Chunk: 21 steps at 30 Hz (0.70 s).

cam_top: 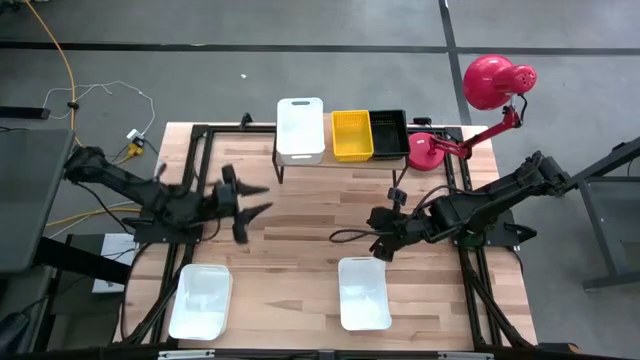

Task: Stack baskets on shelf by color
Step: Stack the right white bin on the other white bin on the shelf

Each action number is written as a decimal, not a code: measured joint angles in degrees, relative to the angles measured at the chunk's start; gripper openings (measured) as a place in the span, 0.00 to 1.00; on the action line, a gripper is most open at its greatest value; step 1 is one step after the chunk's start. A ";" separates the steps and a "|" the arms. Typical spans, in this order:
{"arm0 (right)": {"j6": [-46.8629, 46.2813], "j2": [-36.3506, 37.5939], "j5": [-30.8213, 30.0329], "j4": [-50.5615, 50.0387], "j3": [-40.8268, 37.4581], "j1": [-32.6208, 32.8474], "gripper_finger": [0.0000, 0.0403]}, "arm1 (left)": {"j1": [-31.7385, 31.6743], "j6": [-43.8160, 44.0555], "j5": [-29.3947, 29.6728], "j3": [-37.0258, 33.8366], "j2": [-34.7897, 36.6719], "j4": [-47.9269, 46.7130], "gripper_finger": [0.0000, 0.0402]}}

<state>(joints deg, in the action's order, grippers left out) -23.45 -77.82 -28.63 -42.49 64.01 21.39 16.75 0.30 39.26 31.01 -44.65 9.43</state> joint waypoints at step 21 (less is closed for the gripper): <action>-0.51 -9.37 24.02 11.90 0.02 -3.67 0.50 | 4.85 -5.00 -2.66 -20.61 4.24 28.50 0.41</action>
<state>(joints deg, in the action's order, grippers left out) -23.96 -87.20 -4.61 -30.59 64.03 17.72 21.61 -4.70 36.60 10.40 -40.41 37.93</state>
